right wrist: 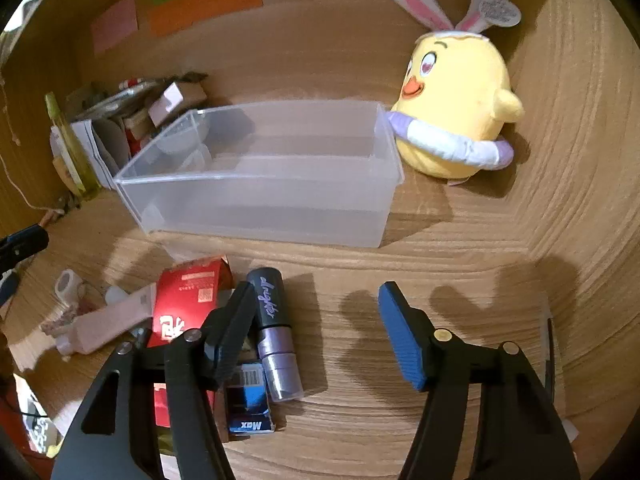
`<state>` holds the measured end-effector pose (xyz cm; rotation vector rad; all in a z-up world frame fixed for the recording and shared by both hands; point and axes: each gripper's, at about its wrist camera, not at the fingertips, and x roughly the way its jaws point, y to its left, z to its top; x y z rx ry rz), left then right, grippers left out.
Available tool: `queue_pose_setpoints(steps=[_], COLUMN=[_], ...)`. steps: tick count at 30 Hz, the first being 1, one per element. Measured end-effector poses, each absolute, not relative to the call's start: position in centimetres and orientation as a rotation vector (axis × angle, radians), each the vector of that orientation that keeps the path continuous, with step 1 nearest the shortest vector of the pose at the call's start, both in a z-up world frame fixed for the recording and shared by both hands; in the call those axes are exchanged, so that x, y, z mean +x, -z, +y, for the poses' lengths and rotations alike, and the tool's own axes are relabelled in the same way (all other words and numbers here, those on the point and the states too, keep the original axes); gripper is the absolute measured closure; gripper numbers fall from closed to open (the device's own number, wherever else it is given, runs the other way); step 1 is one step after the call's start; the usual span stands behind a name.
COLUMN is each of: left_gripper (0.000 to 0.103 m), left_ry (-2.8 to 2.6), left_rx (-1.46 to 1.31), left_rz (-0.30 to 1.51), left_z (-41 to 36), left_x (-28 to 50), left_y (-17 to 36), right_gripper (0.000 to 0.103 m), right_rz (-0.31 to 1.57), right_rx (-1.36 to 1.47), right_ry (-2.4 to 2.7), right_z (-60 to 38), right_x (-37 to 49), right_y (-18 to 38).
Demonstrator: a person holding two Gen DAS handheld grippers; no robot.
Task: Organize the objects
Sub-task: 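Move both tools toward the scattered items in front of the clear box, then grasp the white tape roll with the left tool while the right tool grasps the black cosmetic tube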
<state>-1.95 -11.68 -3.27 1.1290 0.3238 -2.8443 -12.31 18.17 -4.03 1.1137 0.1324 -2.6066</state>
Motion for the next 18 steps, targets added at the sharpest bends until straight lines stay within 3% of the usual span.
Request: queue_pose_setpoints(steps=[7,18], left_gripper=[0.025,0.042], left_ry=[2.764,2.747], left_rx=[1.268,1.379], left_rz=[0.352,0.273], left_z=[-12.5,-10.9], left_x=[-1.7,-2.5], left_y=[6.3,7.7], right_gripper=[0.044,0.044], right_rz=[0.156,0.156], right_rx=[1.164,1.212], right_ry=[2.582,2.531], right_z=[17.6,16.8], right_x=[-12.9,-13.2], right_y=[5.0,5.8])
